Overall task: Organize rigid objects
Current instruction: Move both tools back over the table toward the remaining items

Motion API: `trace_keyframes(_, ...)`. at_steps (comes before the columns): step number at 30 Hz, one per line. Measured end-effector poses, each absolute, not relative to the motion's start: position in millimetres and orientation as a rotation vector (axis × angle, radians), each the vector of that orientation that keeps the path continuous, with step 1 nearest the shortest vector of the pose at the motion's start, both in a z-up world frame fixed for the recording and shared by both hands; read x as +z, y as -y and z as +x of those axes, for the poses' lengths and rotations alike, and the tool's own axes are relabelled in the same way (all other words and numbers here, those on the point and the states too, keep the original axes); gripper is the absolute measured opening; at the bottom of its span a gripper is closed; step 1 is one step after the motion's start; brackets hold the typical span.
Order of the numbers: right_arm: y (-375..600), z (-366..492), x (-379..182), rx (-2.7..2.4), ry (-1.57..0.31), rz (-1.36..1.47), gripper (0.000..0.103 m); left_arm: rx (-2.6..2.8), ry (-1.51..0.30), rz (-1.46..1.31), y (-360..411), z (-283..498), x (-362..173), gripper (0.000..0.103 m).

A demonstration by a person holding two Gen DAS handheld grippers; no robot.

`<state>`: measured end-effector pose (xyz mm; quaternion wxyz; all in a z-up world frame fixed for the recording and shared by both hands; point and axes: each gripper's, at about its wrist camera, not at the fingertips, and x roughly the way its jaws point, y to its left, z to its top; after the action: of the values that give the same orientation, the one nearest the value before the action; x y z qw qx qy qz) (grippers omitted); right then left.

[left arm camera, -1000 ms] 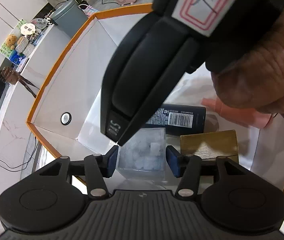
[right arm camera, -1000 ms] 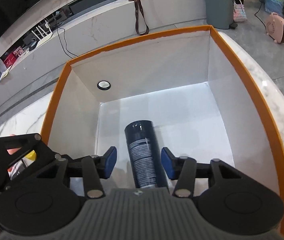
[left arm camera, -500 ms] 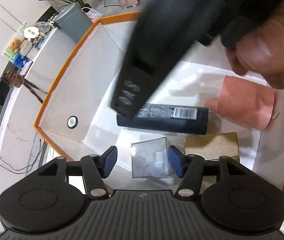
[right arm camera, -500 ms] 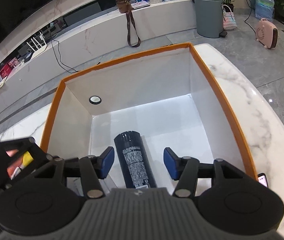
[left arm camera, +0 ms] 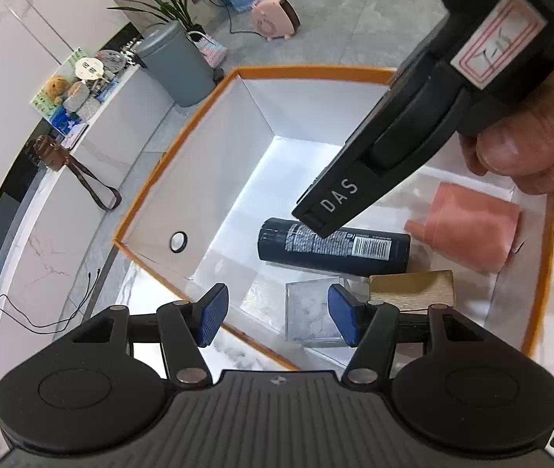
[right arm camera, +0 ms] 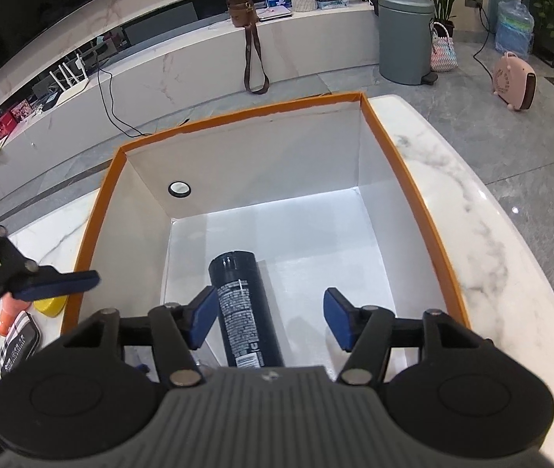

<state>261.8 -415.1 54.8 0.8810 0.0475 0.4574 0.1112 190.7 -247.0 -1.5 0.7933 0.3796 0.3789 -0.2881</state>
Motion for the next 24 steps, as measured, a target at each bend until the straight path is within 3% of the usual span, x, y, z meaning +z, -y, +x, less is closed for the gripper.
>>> trace_keyframes(24, 409, 236, 80, 0.259, -0.881, 0.070, 0.064, -0.560, -0.722, 0.608, 201, 158, 50, 0.072)
